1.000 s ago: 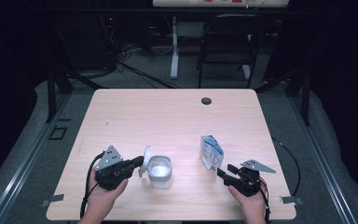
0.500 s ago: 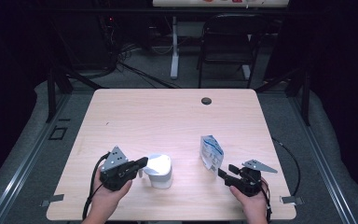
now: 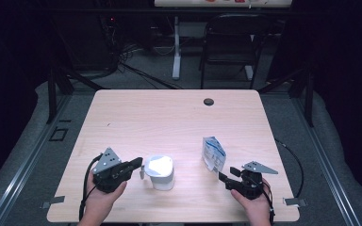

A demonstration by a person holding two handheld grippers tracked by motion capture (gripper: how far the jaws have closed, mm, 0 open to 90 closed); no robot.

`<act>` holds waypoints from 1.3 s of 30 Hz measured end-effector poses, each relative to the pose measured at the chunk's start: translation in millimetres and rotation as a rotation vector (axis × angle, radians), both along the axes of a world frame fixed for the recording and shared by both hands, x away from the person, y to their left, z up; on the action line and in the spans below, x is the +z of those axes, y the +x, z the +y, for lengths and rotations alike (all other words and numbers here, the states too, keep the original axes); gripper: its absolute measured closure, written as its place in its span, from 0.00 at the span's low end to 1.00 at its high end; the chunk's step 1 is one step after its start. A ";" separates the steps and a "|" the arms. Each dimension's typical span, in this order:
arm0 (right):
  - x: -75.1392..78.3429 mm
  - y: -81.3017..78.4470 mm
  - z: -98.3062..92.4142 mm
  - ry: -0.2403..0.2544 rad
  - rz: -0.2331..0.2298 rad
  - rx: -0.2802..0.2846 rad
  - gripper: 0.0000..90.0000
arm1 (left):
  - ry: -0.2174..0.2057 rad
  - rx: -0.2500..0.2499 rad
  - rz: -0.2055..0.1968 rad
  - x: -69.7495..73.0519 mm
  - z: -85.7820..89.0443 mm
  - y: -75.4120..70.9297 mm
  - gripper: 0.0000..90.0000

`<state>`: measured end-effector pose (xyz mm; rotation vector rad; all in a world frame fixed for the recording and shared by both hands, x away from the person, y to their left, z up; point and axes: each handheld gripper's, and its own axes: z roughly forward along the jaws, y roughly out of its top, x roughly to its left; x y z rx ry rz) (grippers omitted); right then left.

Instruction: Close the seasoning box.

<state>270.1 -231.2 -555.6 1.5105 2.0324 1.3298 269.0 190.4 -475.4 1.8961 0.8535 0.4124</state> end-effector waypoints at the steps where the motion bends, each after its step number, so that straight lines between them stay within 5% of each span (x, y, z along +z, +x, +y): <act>1: 0.3 0.5 0.2 0.001 0.003 0.001 0.46 | 0.004 0.003 0.005 0.3 2.5 -0.9 0.99; 15: 7.0 4.5 2.9 -0.050 0.042 0.051 0.47 | -0.022 0.096 0.027 -6.5 39.9 -4.6 0.88; 31: 2.9 -3.5 -12.4 -0.049 0.031 0.034 0.51 | 0.052 0.213 0.046 -38.3 65.7 -7.4 0.61; 39: -0.4 -4.9 -14.1 -0.038 0.008 -0.001 0.48 | 0.025 0.238 0.060 -61.5 71.3 -9.5 0.58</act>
